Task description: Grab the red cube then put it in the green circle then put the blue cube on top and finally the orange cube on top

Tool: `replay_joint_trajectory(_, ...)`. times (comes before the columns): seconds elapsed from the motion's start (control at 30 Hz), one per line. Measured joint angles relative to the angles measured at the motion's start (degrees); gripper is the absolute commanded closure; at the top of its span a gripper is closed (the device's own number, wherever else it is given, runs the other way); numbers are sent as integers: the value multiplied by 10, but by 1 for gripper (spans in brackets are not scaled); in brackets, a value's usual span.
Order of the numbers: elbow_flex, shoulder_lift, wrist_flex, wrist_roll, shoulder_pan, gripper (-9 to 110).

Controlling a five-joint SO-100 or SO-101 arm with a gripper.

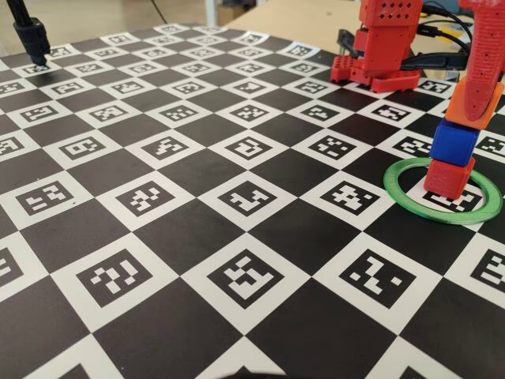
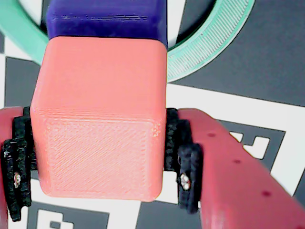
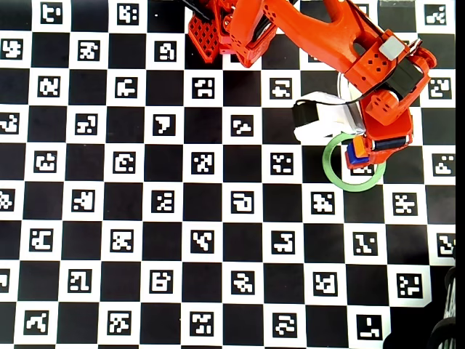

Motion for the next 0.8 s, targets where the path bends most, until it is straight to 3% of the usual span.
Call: replay_joint_trajectory(0.8, 0, 0, -2, 1, 0, 84)
